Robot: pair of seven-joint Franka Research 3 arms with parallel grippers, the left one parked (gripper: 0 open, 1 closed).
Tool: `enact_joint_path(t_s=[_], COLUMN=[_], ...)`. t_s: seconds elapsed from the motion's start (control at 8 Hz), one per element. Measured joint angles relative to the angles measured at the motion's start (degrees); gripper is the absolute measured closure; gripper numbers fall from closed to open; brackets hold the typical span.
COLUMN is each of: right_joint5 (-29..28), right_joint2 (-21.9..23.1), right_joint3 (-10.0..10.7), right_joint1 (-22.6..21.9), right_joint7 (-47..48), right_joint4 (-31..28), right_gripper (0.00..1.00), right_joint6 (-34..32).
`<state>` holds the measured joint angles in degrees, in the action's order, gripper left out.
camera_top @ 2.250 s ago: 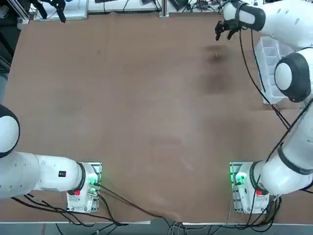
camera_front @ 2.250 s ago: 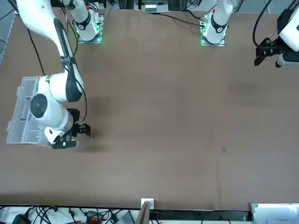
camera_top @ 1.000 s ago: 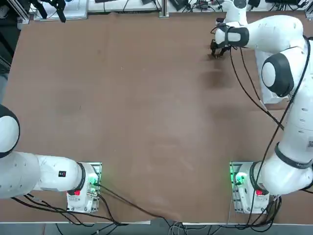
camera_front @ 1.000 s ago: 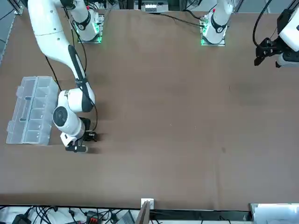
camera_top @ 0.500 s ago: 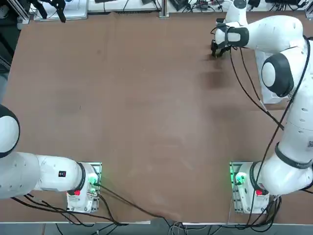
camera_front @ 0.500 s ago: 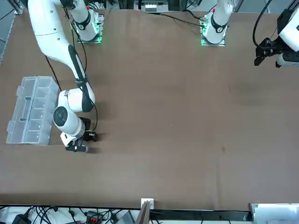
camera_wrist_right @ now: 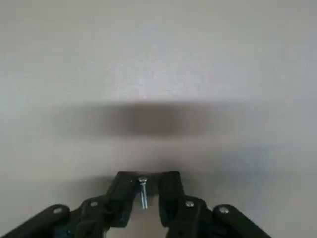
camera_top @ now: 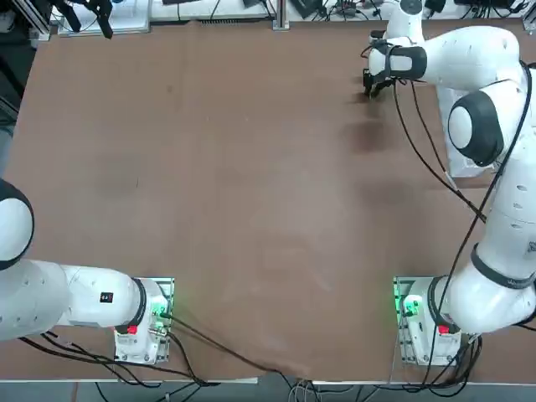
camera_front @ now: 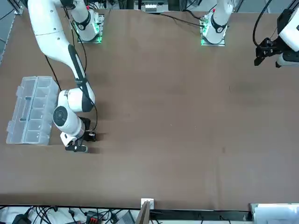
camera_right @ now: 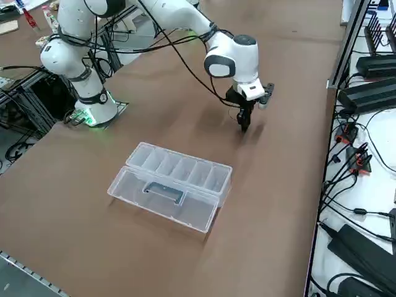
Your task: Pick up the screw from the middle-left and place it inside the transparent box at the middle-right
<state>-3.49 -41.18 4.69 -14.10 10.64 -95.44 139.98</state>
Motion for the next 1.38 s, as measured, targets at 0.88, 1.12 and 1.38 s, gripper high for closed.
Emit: enact_joint_path(t_s=[0.88, 1.12, 1.38], right_joint5=[0.00, 0.00, 0.00], right_joint2=[0.15, 0.75, 5.25], right_joint3=[0.00, 0.08, 1.01], right_joint1=[-0.52, -0.49, 0.68], right_joint7=[0.00, -0.02, -0.89], right_joint4=[-0.01, 0.24, 0.98], right_gripper=[0.93, 0.93, 0.93], right_joint6=[-0.01, -0.64, -6.48])
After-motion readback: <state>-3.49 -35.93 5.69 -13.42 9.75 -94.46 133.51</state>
